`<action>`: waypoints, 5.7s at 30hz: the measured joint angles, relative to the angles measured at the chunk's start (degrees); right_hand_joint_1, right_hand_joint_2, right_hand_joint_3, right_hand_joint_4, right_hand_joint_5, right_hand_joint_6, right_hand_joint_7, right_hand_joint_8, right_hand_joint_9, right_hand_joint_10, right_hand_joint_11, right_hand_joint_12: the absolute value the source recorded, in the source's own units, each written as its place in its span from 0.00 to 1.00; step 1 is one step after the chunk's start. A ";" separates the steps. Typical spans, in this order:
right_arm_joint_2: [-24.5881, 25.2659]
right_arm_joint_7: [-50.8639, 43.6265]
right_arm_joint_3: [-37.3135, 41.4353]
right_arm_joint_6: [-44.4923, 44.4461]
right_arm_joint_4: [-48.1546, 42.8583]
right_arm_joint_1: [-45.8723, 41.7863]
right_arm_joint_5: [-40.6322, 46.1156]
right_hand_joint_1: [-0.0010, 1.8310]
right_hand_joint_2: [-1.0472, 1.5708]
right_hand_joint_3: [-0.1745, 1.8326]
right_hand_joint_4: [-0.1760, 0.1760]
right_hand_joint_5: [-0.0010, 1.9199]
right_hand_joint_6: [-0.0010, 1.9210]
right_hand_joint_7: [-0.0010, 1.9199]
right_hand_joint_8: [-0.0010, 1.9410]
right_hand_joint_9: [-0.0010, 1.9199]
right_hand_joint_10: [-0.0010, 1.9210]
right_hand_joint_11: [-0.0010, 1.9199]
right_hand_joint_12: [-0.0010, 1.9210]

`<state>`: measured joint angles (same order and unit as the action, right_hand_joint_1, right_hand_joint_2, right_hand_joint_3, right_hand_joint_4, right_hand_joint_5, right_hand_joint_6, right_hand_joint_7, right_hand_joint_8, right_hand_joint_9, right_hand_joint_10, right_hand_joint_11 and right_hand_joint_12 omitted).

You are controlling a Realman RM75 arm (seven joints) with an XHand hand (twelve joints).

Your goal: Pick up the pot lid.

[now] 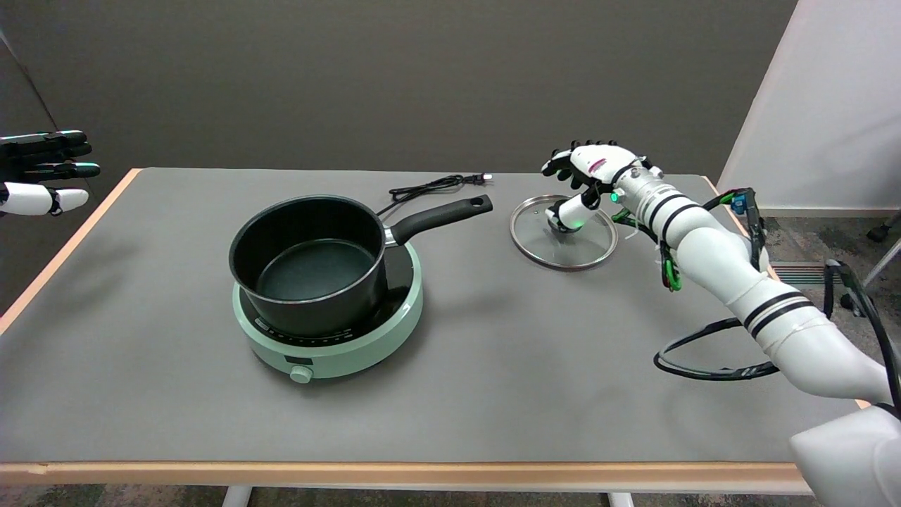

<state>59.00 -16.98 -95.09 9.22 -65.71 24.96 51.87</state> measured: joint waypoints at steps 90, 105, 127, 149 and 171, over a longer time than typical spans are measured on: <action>0.67 0.01 -3.15 2.11 14.91 8.04 -0.20 0.53 0.65 0.52 0.87 0.36 0.25 0.44 0.17 0.40 0.33 0.24 0.55; 0.78 0.01 -3.97 2.13 15.26 8.61 -0.08 0.55 0.70 0.53 1.00 0.39 0.41 0.48 0.24 0.44 0.36 0.28 0.60; 0.80 0.03 -4.58 2.02 14.16 8.44 0.09 0.73 0.77 0.31 1.00 0.37 0.51 0.45 0.67 0.37 0.82 0.32 0.69; 0.66 0.02 -4.74 1.90 12.72 8.13 -0.07 0.73 0.76 0.31 1.00 0.37 0.48 0.45 0.67 0.39 0.89 0.26 0.89; 0.76 0.03 -4.53 -0.09 11.33 7.26 0.07 0.74 0.74 0.34 1.00 0.37 0.54 0.47 0.64 0.45 0.83 0.40 0.94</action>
<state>59.76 -16.96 -99.62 9.13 -54.39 32.21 51.94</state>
